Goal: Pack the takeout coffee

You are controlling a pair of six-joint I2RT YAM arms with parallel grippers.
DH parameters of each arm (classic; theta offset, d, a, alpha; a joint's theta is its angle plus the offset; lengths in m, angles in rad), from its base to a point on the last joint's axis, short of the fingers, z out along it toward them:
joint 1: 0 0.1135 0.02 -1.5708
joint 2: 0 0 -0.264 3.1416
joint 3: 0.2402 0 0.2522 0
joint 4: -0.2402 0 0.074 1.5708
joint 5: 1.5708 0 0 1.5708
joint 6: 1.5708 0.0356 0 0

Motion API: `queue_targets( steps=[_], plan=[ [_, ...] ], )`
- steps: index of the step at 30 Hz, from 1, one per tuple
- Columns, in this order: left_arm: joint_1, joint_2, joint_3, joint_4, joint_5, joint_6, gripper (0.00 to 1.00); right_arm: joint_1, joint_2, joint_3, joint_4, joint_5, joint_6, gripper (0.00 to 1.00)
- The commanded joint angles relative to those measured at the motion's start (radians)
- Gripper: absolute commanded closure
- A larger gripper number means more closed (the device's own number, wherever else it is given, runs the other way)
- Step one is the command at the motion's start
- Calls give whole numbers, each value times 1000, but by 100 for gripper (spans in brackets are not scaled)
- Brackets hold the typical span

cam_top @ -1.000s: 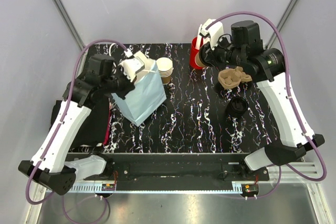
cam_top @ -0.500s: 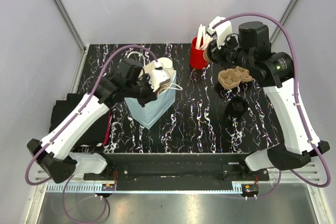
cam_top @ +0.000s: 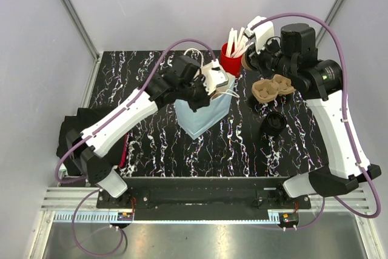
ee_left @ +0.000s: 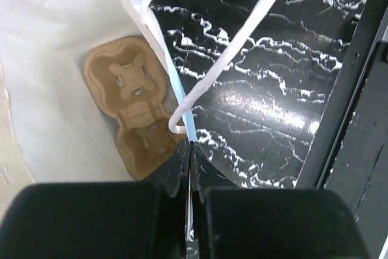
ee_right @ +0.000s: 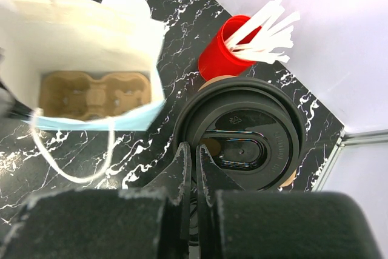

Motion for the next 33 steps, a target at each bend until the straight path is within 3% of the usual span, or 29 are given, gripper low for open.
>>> queue_targets(
  steps=[1,4,6,8,9,12,13,16,20,25,33],
  plan=[
    [-21,60,117,64,-4,-35,88,-10,-18,56,35,25,9,100],
    [-22,80,131,64,18,-48,71,-8,2,84,27,16,21,100],
    [-24,72,133,66,21,-46,46,-10,28,116,12,2,30,100],
    [-24,51,137,66,19,-43,40,-10,57,141,-9,-24,38,100],
    [-24,42,139,66,13,-40,29,-8,67,170,-19,-38,49,100],
    [-22,-8,151,66,-10,-35,17,-8,133,265,-83,-108,78,100],
    [-22,-21,153,67,-26,-34,3,-7,153,292,-104,-125,86,100],
    [-19,-104,142,69,-68,-20,1,-4,225,383,-181,-194,107,100],
    [22,-196,87,96,-89,-20,1,10,258,383,-203,-245,115,100],
    [145,-305,-4,132,-65,-41,1,33,314,402,-230,-274,124,100],
    [263,-339,-99,201,-68,-92,1,81,434,445,-252,-251,126,100]
  ],
)
